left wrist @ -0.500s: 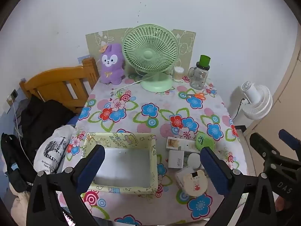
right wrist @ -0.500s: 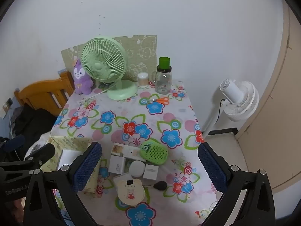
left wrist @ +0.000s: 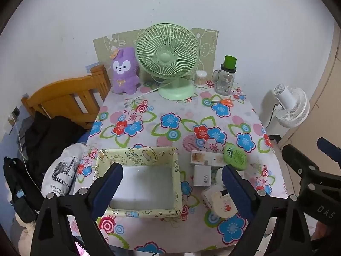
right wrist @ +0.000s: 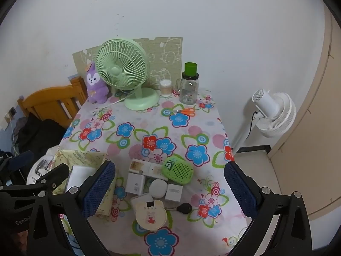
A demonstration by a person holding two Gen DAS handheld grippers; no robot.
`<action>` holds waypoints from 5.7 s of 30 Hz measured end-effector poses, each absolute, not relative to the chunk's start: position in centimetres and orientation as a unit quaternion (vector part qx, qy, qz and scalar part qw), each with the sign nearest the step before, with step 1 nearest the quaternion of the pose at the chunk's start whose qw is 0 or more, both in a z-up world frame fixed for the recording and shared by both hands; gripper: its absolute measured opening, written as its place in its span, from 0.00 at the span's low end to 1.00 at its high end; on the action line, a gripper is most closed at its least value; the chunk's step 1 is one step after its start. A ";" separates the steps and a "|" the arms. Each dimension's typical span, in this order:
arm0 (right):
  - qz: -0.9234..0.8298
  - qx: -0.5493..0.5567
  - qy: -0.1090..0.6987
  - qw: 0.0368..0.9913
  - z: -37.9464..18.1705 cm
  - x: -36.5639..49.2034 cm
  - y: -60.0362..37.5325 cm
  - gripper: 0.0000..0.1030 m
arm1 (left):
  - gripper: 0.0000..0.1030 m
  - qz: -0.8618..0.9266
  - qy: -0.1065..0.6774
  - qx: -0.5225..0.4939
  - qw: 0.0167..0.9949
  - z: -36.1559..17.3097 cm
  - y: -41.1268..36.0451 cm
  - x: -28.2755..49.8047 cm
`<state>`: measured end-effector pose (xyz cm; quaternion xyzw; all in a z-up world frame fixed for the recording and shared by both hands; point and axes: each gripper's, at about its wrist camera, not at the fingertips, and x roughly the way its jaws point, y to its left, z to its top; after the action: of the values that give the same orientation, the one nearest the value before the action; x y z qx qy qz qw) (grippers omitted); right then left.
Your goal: Organize rigid objects
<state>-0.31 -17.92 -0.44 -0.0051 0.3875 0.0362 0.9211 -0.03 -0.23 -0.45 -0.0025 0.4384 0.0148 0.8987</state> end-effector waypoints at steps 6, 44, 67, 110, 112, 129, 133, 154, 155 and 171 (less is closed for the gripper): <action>0.036 -0.006 0.387 0.921 -0.4 0.0 -17.6 1.00 | 0.92 0.011 0.442 -0.003 0.897 -0.3 -0.1 0.2; 0.026 -0.011 0.395 0.918 0.0 0.0 -17.9 1.00 | 0.93 -0.002 0.429 -0.009 0.903 -0.4 0.2 -0.6; 0.025 -0.014 0.397 0.917 -0.3 -0.2 -17.8 1.00 | 0.93 -0.002 0.427 -0.008 0.904 -0.5 -0.2 -0.5; 0.048 0.007 0.406 0.912 -1.8 2.7 -18.9 1.00 | 0.94 -0.028 0.446 -0.017 0.895 -3.2 -0.8 2.9; 0.054 0.005 0.414 0.909 -2.5 3.2 -19.6 1.00 | 0.94 -0.025 0.454 -0.025 0.890 -4.0 -1.4 3.3; 0.106 -0.050 0.461 0.879 -8.7 7.7 -24.0 1.00 | 0.94 -0.006 0.529 -0.029 0.848 -10.3 -8.4 4.8; 0.115 -0.054 0.474 0.871 -10.2 8.4 -24.5 1.00 | 0.94 -0.006 0.542 -0.037 0.840 -11.5 -9.5 5.1; 0.160 -0.077 0.530 0.829 -17.6 9.1 -23.7 0.98 | 0.94 0.026 0.608 -0.057 0.791 -19.4 -11.2 4.5; 0.162 -0.079 0.533 0.827 -18.0 9.1 -23.6 0.98 | 0.94 0.027 0.612 -0.060 0.788 -19.7 -11.2 4.4; 0.181 -0.082 0.559 0.805 -20.8 8.8 -22.7 0.98 | 0.75 0.034 0.624 -0.072 0.777 -20.7 -10.8 3.4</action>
<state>8.77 -22.68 -20.78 -0.0824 0.5593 0.1810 0.8048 3.44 -10.84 -20.73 -0.0723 0.6238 0.0344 0.7775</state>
